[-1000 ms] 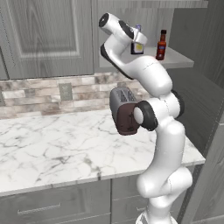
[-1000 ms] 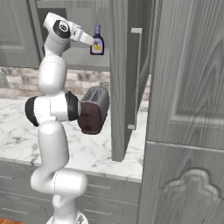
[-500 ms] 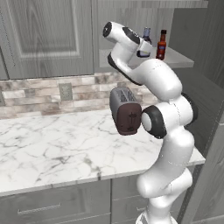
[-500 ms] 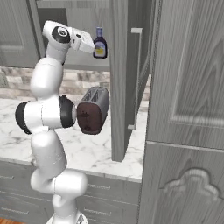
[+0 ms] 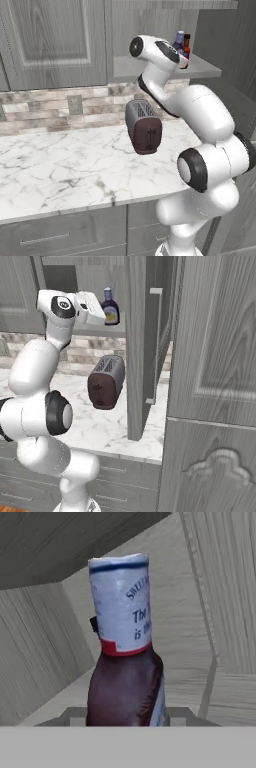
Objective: Move the condiment bottle and condiment bottle from the cabinet to the dining counter.
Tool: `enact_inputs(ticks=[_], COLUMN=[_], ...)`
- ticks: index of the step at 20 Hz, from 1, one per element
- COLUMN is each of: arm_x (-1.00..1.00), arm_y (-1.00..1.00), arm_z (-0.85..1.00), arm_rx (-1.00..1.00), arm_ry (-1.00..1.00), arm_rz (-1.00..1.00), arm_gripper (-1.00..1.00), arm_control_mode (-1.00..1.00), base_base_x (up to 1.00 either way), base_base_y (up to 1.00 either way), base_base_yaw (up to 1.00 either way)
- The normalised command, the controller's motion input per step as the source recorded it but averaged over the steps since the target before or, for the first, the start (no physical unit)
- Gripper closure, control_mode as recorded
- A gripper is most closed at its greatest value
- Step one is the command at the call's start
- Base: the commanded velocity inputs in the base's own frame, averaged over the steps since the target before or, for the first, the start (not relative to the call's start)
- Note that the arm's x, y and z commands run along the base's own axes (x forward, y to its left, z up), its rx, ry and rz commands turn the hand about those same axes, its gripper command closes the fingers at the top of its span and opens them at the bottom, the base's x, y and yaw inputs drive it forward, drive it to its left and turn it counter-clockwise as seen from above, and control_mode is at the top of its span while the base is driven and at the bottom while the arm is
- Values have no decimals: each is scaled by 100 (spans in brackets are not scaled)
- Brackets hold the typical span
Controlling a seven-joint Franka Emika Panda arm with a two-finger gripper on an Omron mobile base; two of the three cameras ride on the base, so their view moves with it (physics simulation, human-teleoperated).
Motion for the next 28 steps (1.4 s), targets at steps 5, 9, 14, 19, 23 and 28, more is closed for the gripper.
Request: enact_inputs(ticks=[5,9,14,19,23,28], arm_x=[-97,-100,-92,-59,-32,-23], arm_y=[0,0,0,0,0,1], arm_z=[6,0,11,15,25,13], arm_rx=[-2,-9,-11,-7,-5,-8], arm_ry=[-15,-1,3,7,7,3], arm_rz=[20,36,42,42,34,22], arm_gripper=[100,100,100,100,100,100], arm_control_mode=[-100,-100,-100,-100,-100,-100], base_base_x=[0,0,0,0,0,0], base_base_y=[0,0,0,0,0,0], base_base_yaw=[0,0,0,0,0,0])
